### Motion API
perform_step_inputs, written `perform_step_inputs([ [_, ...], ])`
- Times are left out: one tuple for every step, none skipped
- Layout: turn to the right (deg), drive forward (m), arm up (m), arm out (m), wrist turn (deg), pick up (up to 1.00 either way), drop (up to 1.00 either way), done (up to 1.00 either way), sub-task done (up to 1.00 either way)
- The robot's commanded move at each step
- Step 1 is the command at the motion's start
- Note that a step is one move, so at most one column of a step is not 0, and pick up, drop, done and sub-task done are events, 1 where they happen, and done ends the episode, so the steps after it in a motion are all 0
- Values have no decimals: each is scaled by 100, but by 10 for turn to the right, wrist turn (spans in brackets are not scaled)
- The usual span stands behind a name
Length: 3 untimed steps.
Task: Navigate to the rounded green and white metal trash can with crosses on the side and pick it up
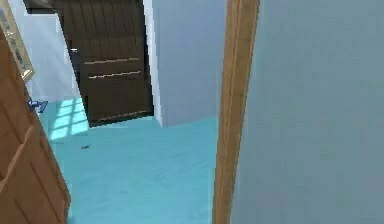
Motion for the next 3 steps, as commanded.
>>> perform_step_inputs([
  [-30, 0, 0, 0, 0, 0, 0, 0, 0],
  [0, 30, 0, 0, 0, 0, 0, 0, 0],
  [-180, 0, 0, 0, 0, 0, 0, 0, 0],
])
